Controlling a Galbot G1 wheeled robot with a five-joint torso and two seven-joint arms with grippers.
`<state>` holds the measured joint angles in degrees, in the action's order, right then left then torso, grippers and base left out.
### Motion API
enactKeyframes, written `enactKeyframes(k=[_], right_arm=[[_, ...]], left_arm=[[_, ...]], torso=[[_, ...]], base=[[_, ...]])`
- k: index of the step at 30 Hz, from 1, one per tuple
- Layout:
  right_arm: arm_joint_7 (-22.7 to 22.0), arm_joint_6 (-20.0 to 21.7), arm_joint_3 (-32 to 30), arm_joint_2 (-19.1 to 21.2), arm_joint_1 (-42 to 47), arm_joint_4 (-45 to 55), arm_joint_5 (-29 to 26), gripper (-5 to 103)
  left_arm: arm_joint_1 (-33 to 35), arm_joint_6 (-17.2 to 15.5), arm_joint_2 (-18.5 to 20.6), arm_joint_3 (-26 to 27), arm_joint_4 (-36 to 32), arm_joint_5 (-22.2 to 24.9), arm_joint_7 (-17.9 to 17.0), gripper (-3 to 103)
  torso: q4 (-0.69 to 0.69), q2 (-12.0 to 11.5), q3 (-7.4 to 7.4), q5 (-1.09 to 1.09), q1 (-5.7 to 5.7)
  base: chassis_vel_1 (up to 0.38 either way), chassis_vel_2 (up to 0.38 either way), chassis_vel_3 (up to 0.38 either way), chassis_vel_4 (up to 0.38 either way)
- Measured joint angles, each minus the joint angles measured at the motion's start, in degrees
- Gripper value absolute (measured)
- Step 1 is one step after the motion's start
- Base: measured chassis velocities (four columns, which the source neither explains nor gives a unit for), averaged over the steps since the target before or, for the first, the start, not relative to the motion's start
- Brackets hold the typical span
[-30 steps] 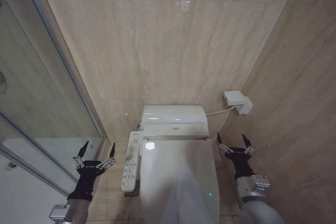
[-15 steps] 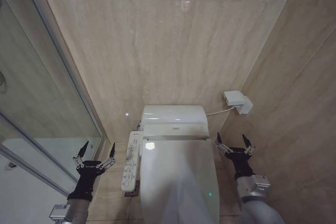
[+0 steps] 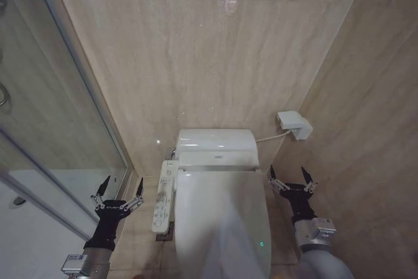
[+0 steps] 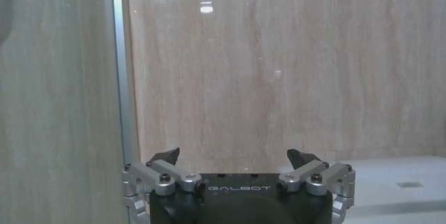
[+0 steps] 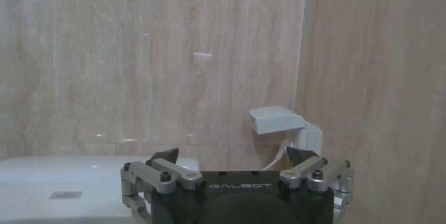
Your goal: Open the toilet lid, clean the toilet bowl with a toilet brush, close the toilet lid, and flush.
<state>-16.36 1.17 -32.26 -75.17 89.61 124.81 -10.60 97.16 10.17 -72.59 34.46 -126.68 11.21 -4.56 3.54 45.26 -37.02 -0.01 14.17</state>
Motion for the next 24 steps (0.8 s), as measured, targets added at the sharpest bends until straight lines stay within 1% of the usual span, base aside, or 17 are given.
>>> enactKeyframes(k=[8,17,20,24], right_arm=[[0.0,0.0,0.0,0.0,0.07,0.0,0.0,100],[0.0,0.0,0.0,0.0,-0.02,0.0,0.0,100],[0.0,0.0,0.0,0.0,-0.02,0.0,0.0,100],[0.0,0.0,0.0,0.0,0.0,0.0,0.0,100]], left_arm=[[0.05,0.0,-0.01,-0.01,-0.01,0.01,0.0,100],[0.0,0.0,0.01,0.0,-0.01,0.01,0.0,100],[0.0,0.0,0.01,0.0,-0.01,0.01,0.0,100],[0.0,0.0,0.01,0.0,-0.01,0.01,0.0,100]], torso=[[0.02,0.04,0.03,0.02,-0.08],[-0.02,-0.01,-0.02,0.01,0.04],[0.01,-0.01,-0.02,0.01,0.03],[0.01,-0.01,0.0,0.01,0.0]], base=[[0.138,-0.158,-0.16,0.133],[-0.013,0.031,0.016,0.001],[0.0,0.0,0.0,0.0],[0.096,-0.094,-0.103,0.117]])
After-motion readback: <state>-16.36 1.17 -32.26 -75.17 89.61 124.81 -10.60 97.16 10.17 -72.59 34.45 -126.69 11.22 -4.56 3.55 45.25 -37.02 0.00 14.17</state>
